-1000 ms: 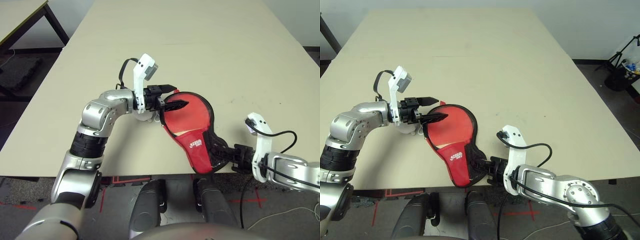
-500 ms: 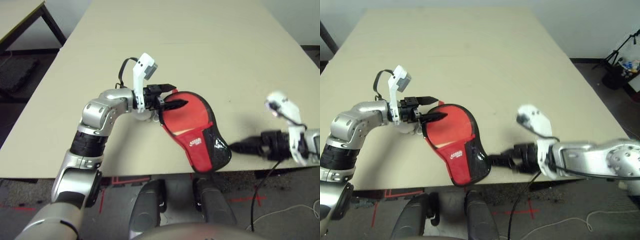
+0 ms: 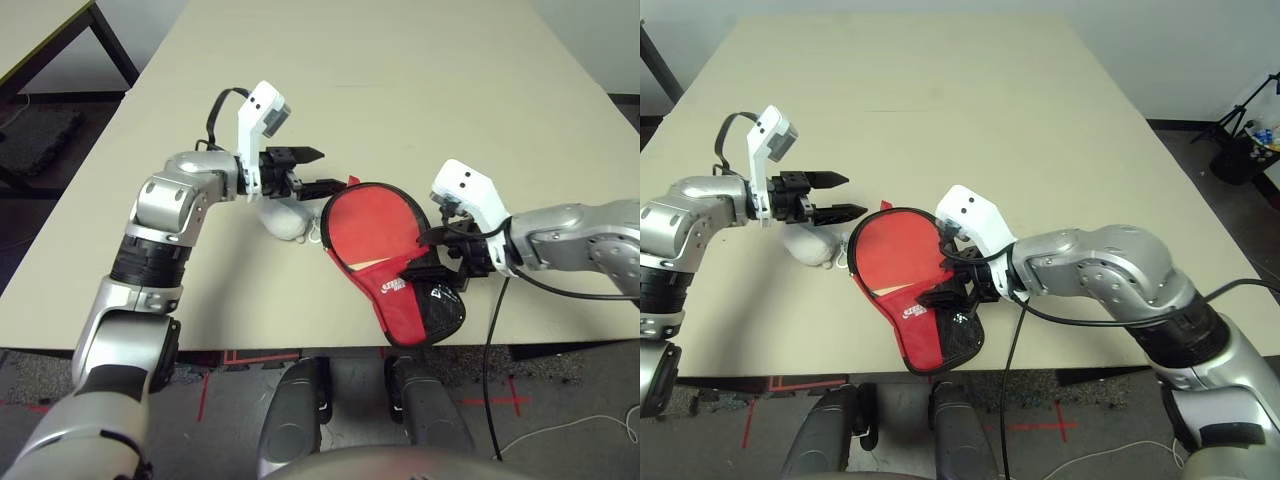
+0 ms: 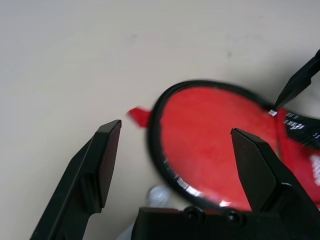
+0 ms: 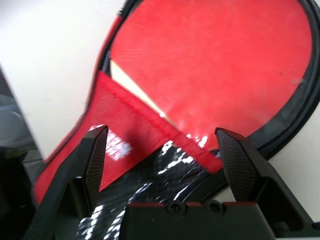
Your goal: Store the ping-pong paddle in its case and zip it.
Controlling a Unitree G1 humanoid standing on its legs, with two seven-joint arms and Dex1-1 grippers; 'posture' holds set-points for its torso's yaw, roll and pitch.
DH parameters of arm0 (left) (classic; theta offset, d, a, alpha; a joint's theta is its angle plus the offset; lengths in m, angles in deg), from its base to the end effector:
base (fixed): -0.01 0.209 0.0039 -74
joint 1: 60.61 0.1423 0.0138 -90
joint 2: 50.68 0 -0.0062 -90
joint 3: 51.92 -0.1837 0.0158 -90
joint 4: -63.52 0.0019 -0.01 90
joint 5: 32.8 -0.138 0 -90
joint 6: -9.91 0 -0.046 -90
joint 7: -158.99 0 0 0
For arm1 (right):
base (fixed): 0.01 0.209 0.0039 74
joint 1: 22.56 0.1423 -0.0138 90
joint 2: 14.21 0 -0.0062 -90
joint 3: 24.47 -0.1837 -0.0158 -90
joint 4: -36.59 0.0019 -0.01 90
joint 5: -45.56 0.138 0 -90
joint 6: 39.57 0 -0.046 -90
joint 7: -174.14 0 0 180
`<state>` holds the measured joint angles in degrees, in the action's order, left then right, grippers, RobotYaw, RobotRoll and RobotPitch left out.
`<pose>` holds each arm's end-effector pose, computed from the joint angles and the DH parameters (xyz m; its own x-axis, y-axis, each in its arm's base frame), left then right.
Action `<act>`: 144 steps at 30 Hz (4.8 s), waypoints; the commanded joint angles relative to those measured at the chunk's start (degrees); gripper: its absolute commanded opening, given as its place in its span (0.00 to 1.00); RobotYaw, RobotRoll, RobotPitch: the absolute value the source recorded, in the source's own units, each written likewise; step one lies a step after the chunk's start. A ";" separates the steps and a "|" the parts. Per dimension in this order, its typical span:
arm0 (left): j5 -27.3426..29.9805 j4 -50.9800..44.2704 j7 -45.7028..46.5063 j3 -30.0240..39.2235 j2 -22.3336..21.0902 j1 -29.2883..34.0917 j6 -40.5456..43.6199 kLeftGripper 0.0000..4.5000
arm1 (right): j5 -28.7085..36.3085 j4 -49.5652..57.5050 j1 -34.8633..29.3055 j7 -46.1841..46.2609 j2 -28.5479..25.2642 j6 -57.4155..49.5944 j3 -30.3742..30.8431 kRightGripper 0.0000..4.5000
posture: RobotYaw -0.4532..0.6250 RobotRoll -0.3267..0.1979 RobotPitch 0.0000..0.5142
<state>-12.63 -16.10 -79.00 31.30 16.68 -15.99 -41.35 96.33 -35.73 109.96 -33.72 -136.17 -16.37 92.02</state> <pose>0.3103 0.2237 0.2188 0.5276 -0.7798 -0.3371 0.8441 0.5258 0.1048 0.2529 -0.1588 0.1929 0.3240 0.6652 -0.6727 -0.8742 0.4824 0.0560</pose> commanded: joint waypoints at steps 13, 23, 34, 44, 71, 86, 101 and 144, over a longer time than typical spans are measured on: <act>-1.21 -4.76 -10.53 -3.99 -13.29 0.36 9.54 1.00 | -13.69 -1.64 0.29 -8.62 6.76 -4.93 3.87 0.99 | 0.42 0.62 0.32; -6.84 -3.03 -15.20 -9.96 -16.11 0.07 6.89 1.00 | -19.73 -4.29 -0.01 -11.59 9.81 -3.89 4.61 0.99 | 0.42 0.62 0.30; -15.65 3.17 -15.42 -15.45 -13.37 1.94 -3.22 1.00 | -23.44 -5.55 0.65 -13.72 12.79 -3.67 3.86 0.99 | 0.42 0.62 0.30; -19.15 4.93 -14.75 -14.94 -8.27 3.12 -8.37 0.91 | -25.68 -6.62 1.19 -14.81 14.17 -3.35 3.52 1.00 | 0.41 0.62 0.30; -29.28 54.19 9.99 -11.01 13.99 -22.84 -33.22 0.27 | -37.10 -7.21 -0.93 -18.97 10.59 3.78 10.52 1.00 | 0.39 0.62 0.36; -32.83 66.74 33.67 -5.83 29.85 -31.02 -40.98 0.27 | -39.45 -6.74 -2.09 -20.61 11.93 3.93 11.26 1.00 | 0.34 0.62 0.40; -32.31 66.47 26.10 -2.73 40.37 -30.10 -40.79 0.27 | -40.40 -6.56 -2.70 -20.54 12.95 3.32 10.46 1.00 | 0.32 0.62 0.41; -33.62 62.45 5.06 -4.83 34.56 -30.71 -47.25 1.00 | -42.44 -11.53 -1.42 -20.62 15.28 6.27 9.10 1.00 | 0.37 0.62 0.35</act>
<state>-46.38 47.21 -73.34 26.11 51.30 -45.94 -87.85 55.52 -42.83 110.59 -54.59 -120.84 -8.67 97.96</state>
